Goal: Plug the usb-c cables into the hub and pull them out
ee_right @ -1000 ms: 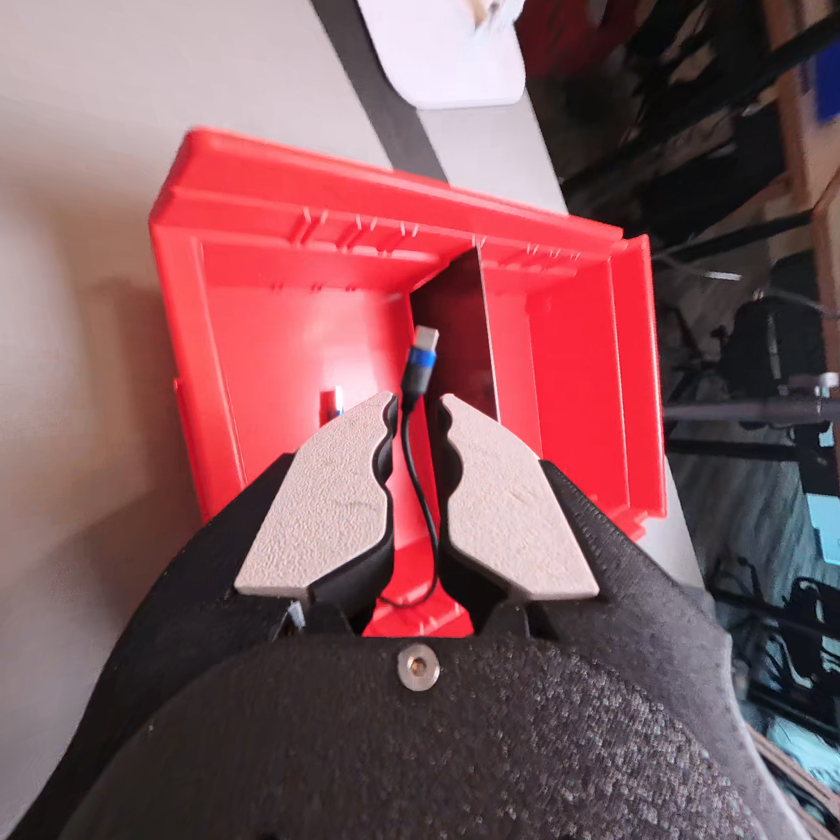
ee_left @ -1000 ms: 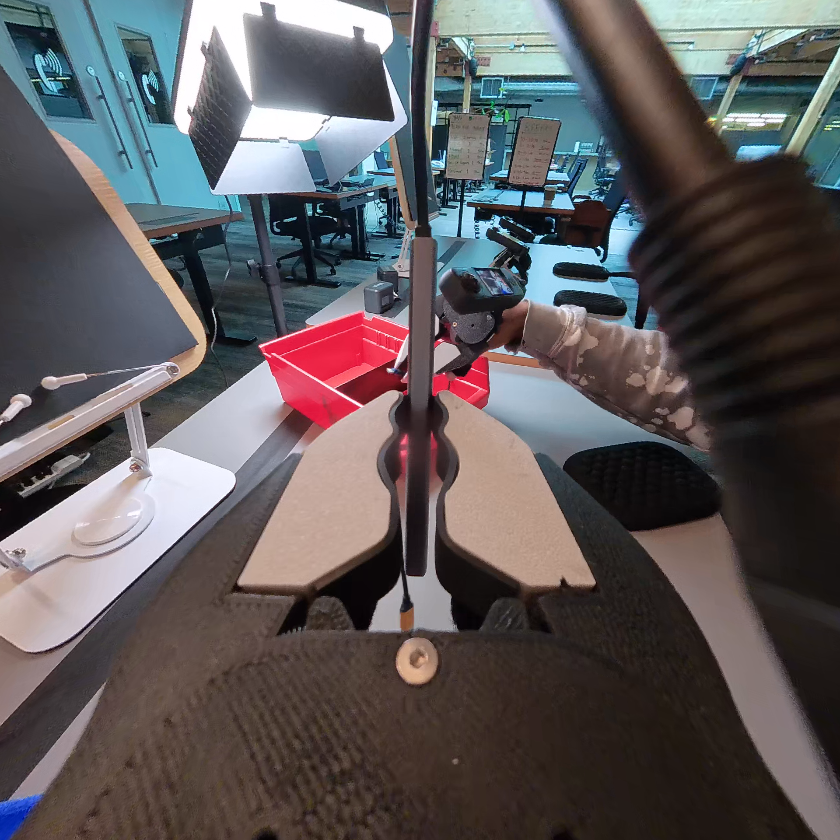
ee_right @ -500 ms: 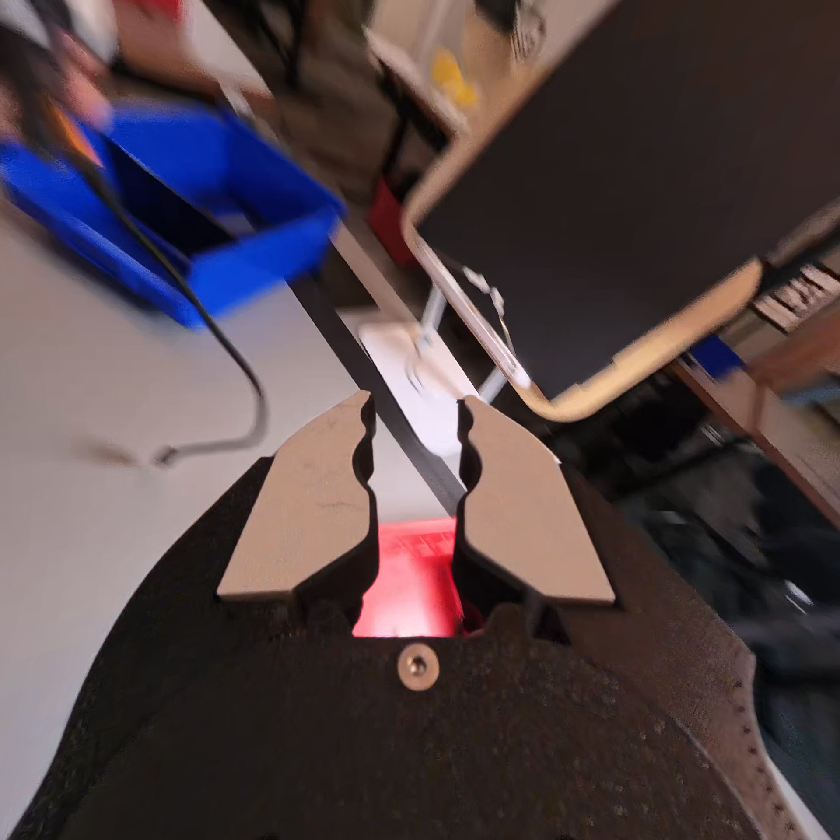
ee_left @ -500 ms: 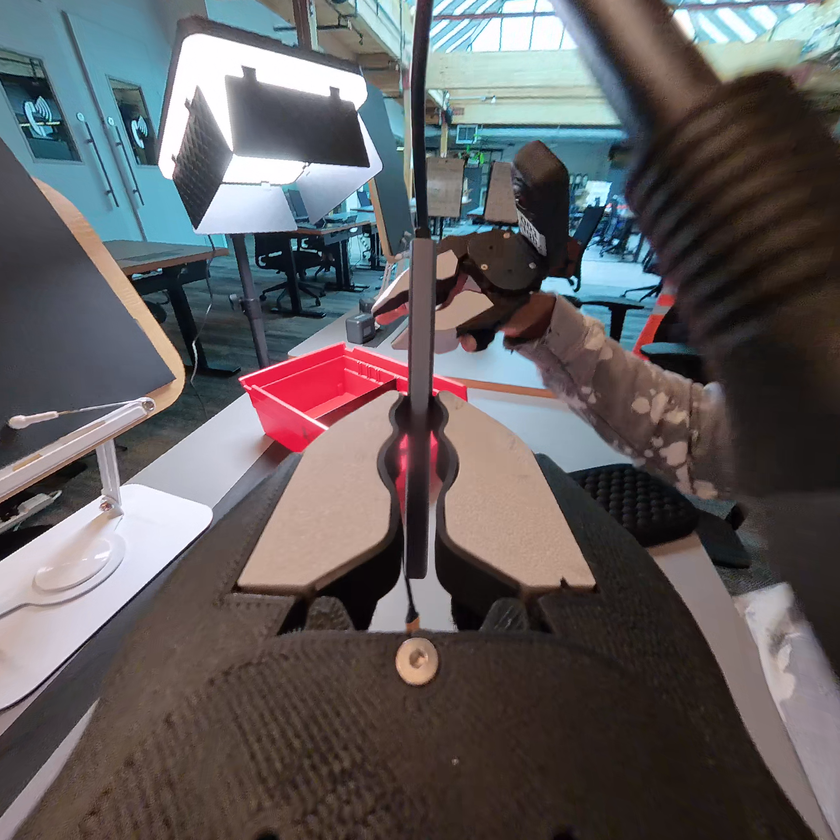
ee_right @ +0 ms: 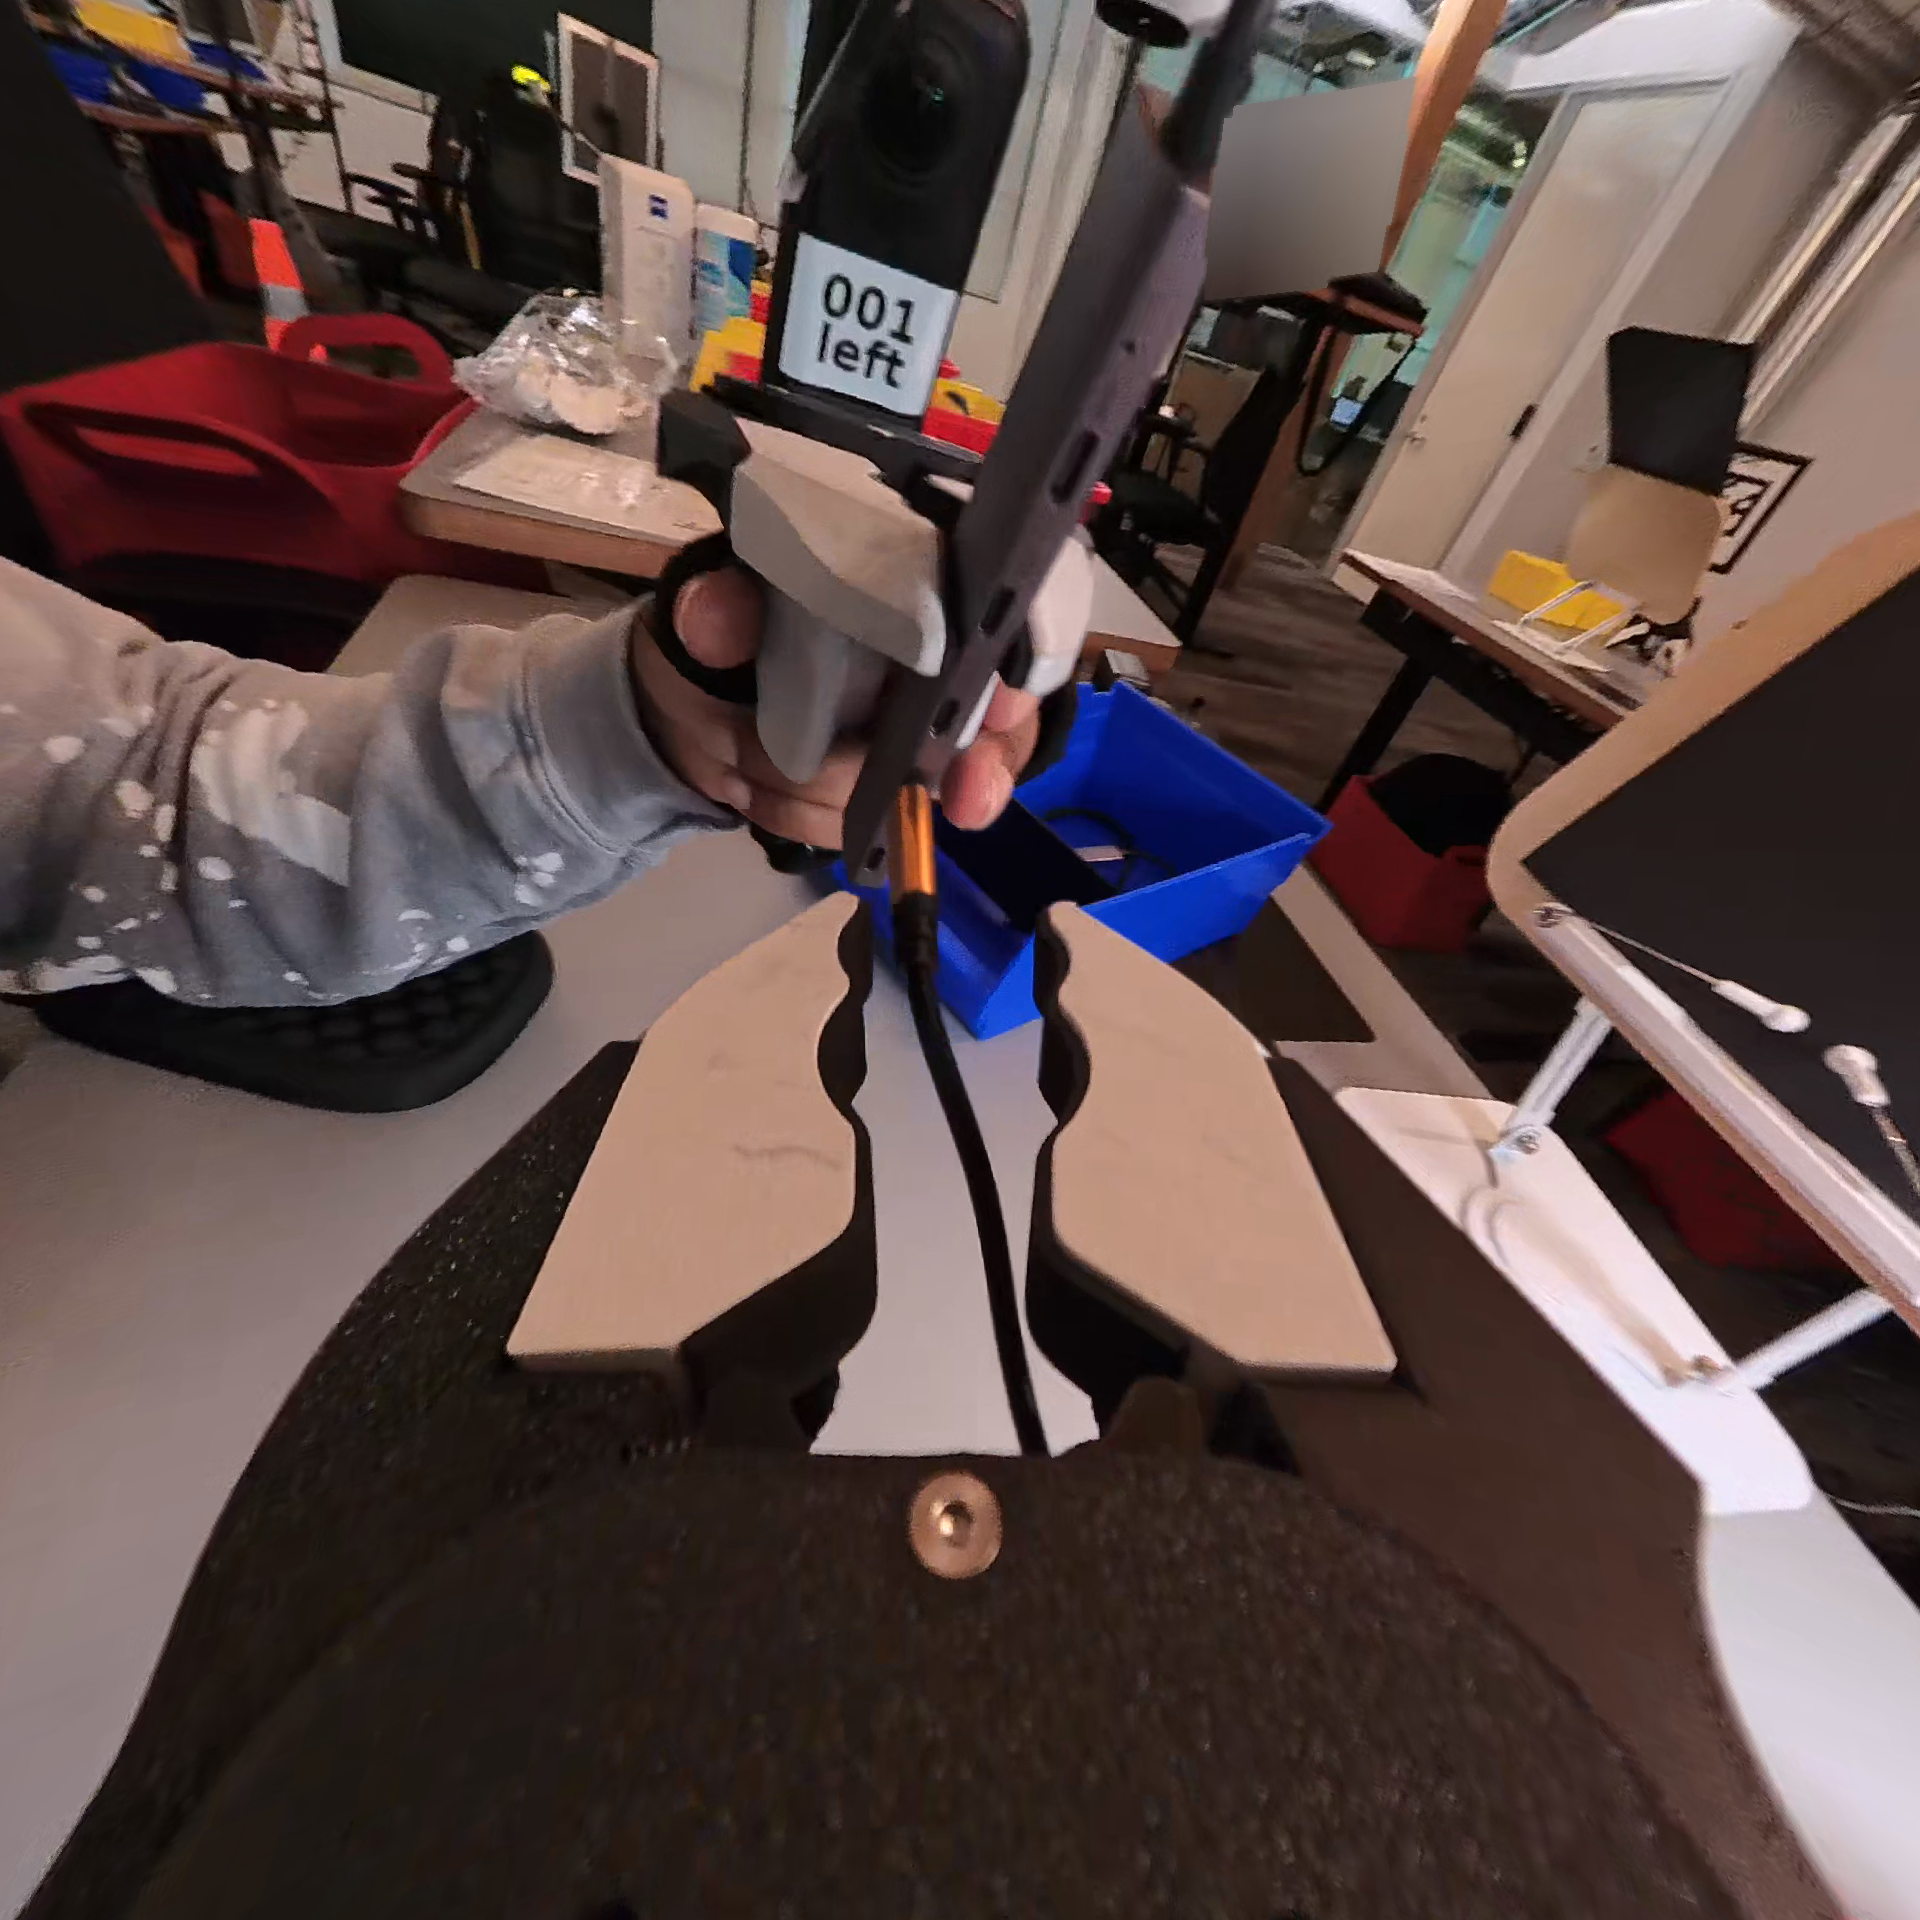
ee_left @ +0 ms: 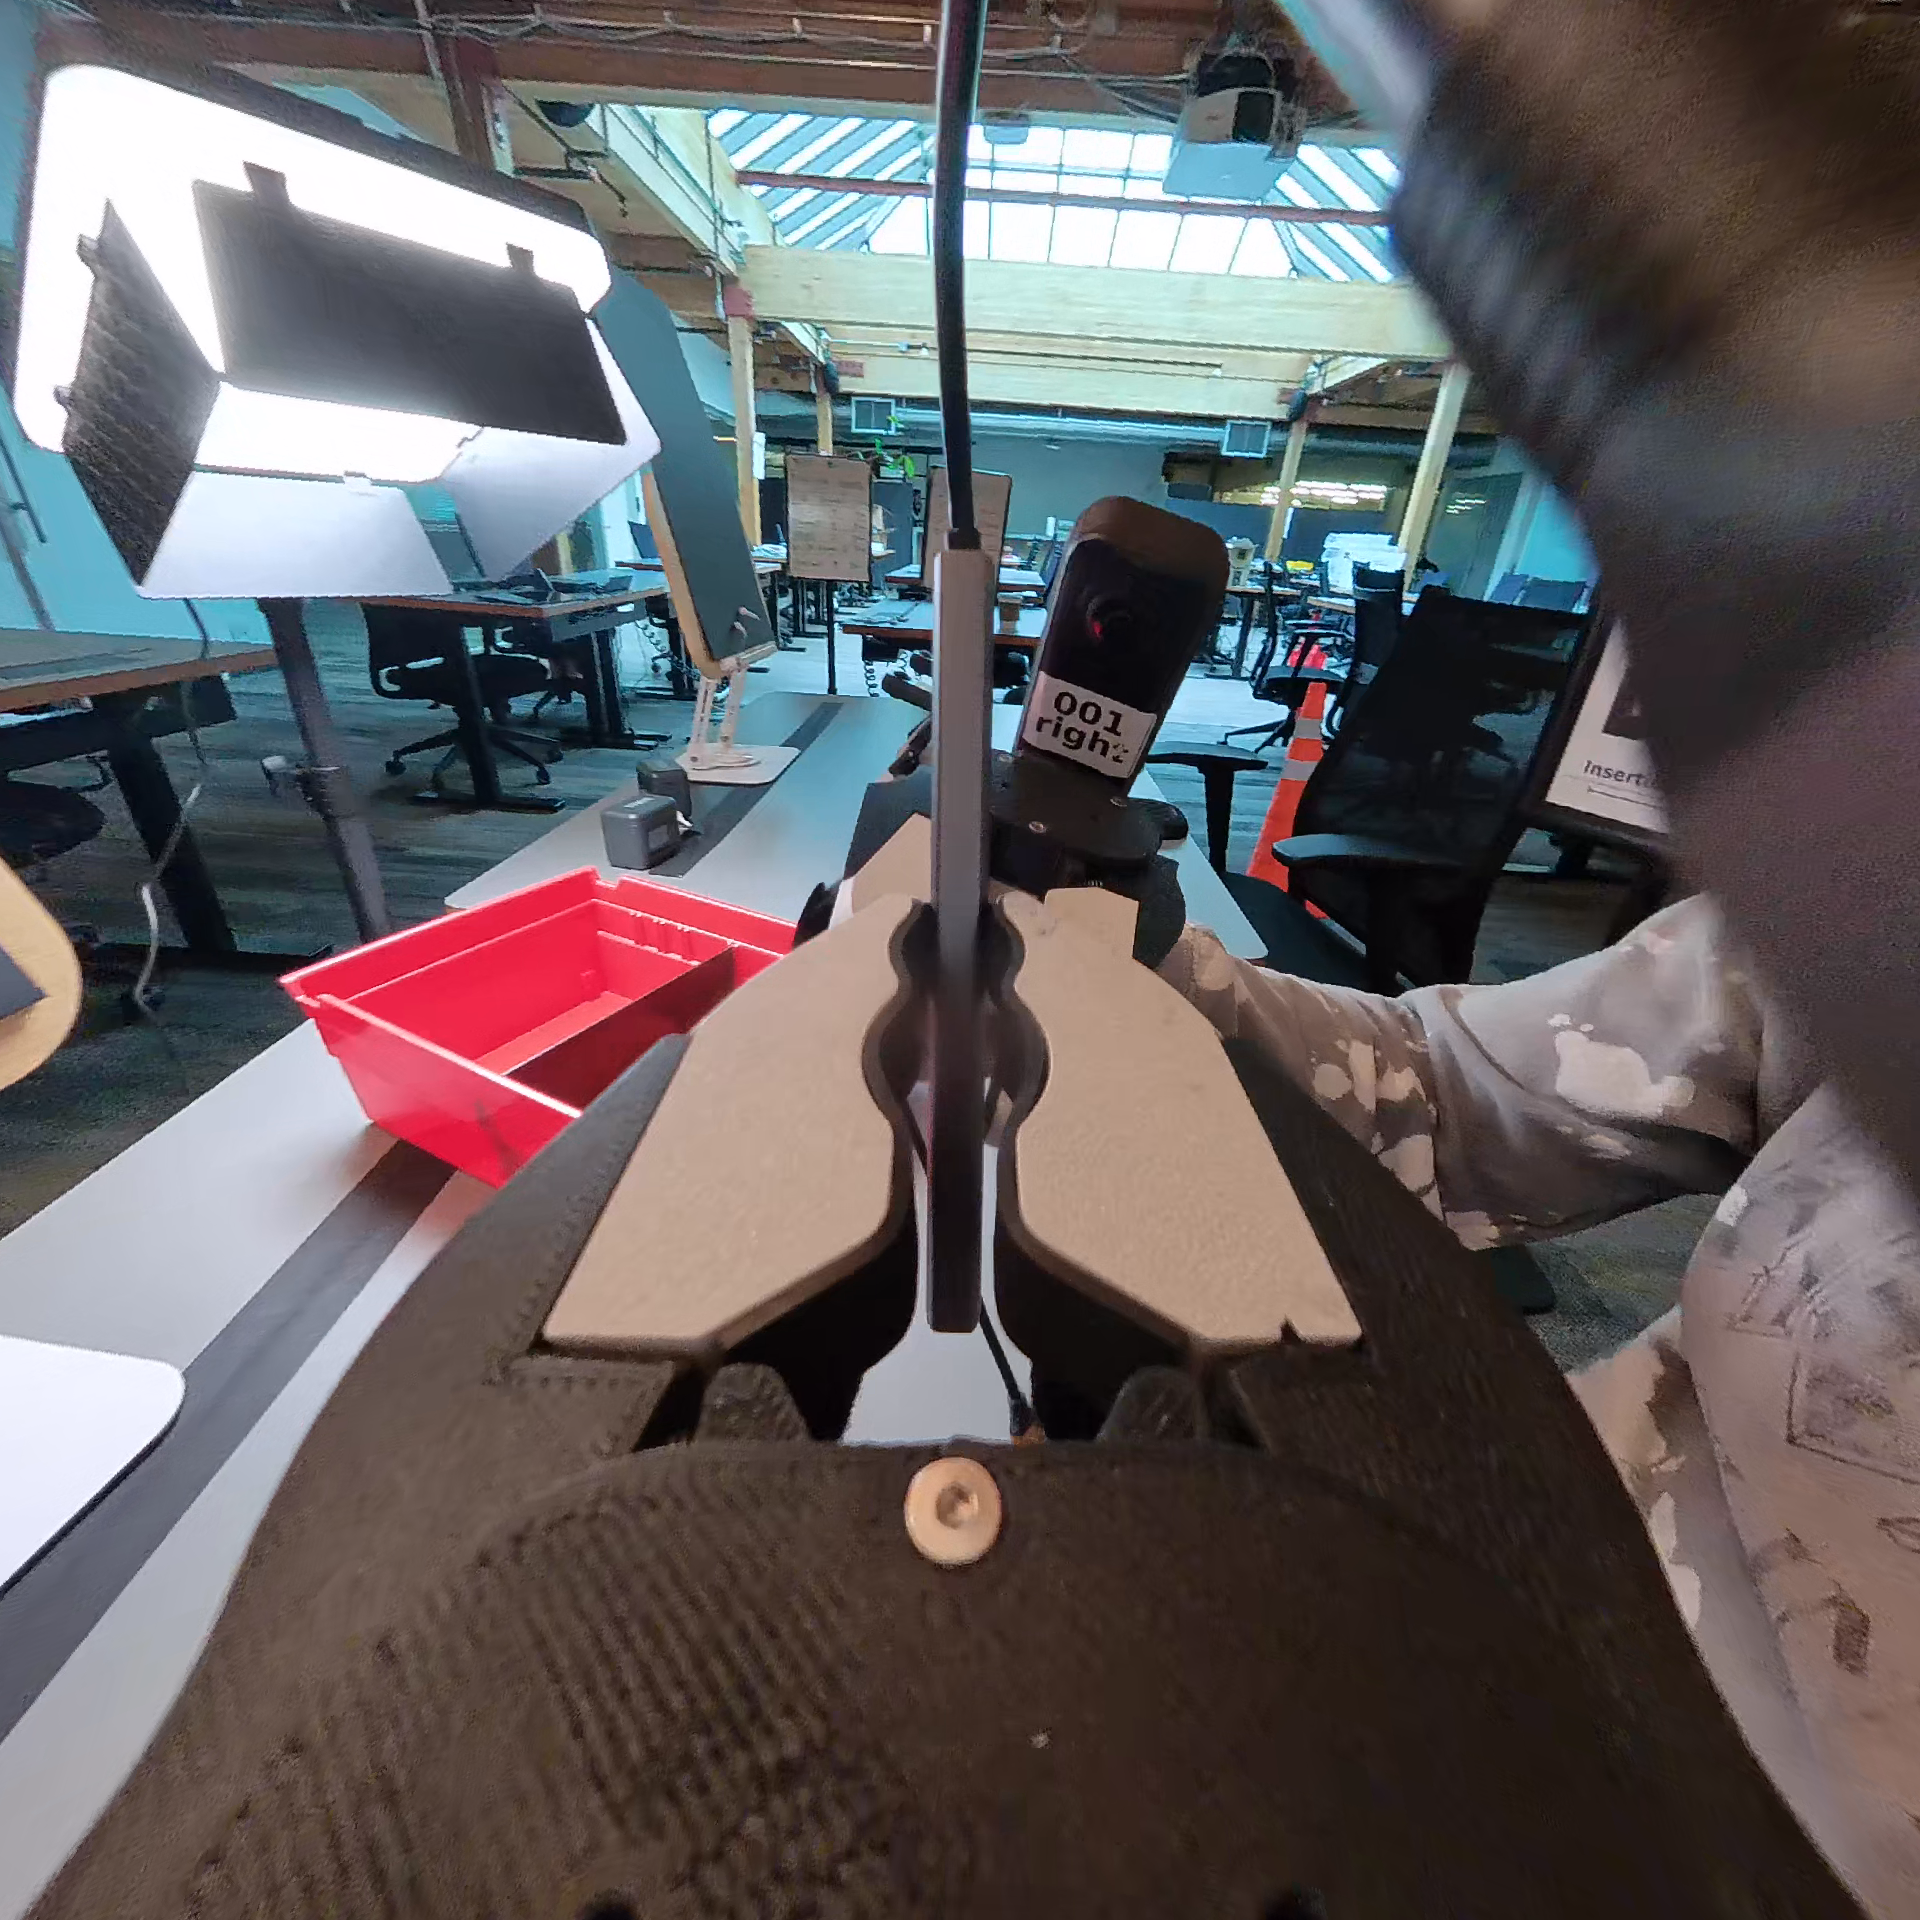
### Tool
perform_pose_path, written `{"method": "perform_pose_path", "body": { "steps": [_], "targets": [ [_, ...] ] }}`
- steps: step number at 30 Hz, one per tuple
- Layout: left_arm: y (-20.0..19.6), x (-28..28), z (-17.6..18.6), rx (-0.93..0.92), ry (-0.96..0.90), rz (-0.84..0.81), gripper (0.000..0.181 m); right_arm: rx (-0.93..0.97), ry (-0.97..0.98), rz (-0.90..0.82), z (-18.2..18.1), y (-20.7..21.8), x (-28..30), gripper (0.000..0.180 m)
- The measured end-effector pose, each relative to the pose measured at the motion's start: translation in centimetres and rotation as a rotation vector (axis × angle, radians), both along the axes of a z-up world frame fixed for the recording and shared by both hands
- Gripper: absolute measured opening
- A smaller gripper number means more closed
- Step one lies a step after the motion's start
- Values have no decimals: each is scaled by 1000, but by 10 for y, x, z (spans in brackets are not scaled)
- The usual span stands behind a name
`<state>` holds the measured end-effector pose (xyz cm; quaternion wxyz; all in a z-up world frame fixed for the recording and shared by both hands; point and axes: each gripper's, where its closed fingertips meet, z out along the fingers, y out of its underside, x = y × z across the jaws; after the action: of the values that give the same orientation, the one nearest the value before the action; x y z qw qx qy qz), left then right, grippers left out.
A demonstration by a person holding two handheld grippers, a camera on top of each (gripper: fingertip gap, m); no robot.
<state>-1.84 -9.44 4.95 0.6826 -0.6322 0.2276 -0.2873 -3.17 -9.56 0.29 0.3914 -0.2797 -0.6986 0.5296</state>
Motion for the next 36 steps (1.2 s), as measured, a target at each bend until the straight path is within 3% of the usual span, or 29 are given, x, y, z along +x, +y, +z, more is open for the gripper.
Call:
{"method": "perform_pose_path", "body": {
  "steps": [4, 10, 14, 20, 25, 28, 36],
  "targets": [
    [7, 9, -6, 24, 37, 22, 10, -47, -12, 62, 2, -7, 6, 8],
    [6, 12, -13, -22, 64, 0, 11, -26, -54, 69, -1, 0, 14, 6],
    [5, 11, -32, -97, 170, -6, 21, 7, -75, 54, 2, 8, 25, 6],
    [12, 19, -40, -75, 245, 17, 11, 38, -90, 32, 2, 13, 30, 6],
    [17, -10, -13, -15, 53, 143, 11, -183, 227, -133, 65, 40, 29, 6],
    [14, -42, 5, 32, -101, 239, 10, -323, 301, -142, 91, 53, 44, 5],
    [5, -51, 26, 119, -265, 247, 10, -329, 112, -66, 49, 23, 11, 12]
  ]
}}
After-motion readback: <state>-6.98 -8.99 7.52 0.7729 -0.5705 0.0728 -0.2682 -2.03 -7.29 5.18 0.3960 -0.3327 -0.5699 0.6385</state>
